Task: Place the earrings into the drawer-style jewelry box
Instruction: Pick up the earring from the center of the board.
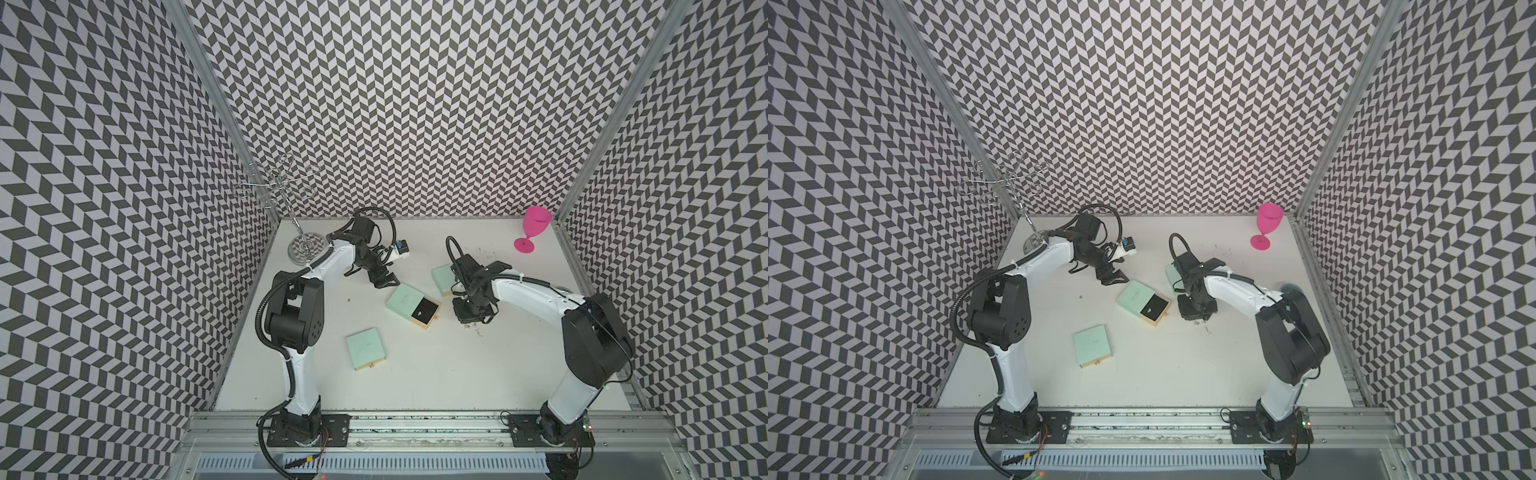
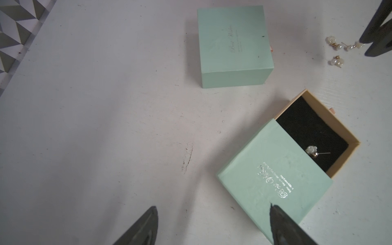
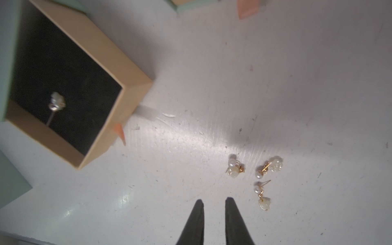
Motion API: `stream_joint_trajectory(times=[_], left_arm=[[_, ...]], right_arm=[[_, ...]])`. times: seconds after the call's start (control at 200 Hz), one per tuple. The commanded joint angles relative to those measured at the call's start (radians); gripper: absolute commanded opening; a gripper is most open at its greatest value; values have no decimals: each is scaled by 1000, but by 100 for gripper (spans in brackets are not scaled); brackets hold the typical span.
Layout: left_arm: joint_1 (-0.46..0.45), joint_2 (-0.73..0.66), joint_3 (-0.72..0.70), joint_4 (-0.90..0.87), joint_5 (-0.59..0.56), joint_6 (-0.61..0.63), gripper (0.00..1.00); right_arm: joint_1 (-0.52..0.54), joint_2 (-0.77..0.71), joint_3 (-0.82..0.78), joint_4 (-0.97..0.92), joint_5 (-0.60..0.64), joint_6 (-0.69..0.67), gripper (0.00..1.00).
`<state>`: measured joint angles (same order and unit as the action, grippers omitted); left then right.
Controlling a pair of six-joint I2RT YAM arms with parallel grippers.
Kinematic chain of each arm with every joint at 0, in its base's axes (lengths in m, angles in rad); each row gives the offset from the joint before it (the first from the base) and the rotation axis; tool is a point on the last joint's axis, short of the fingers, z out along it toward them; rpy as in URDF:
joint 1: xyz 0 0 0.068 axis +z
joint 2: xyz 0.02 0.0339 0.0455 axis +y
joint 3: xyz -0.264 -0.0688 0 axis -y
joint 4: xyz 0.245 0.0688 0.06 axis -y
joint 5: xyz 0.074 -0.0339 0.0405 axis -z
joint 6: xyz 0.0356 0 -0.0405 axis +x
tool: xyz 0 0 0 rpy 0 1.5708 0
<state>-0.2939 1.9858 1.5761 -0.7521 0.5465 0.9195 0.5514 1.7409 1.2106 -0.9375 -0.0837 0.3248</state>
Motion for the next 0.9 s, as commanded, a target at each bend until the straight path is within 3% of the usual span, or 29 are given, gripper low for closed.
stream_joint_trajectory(times=[0.0, 0.531, 0.896], left_arm=[[-8, -43, 12, -30, 12, 4, 84], [-9, -53, -28, -18, 24, -13, 84], [-2, -55, -31, -18, 26, -8, 84]], right_arm=[[-2, -8, -7, 22, 22, 15, 21], [-8, 122, 47, 60, 102, -28, 22], [-8, 141, 52, 49, 91, -45, 18]])
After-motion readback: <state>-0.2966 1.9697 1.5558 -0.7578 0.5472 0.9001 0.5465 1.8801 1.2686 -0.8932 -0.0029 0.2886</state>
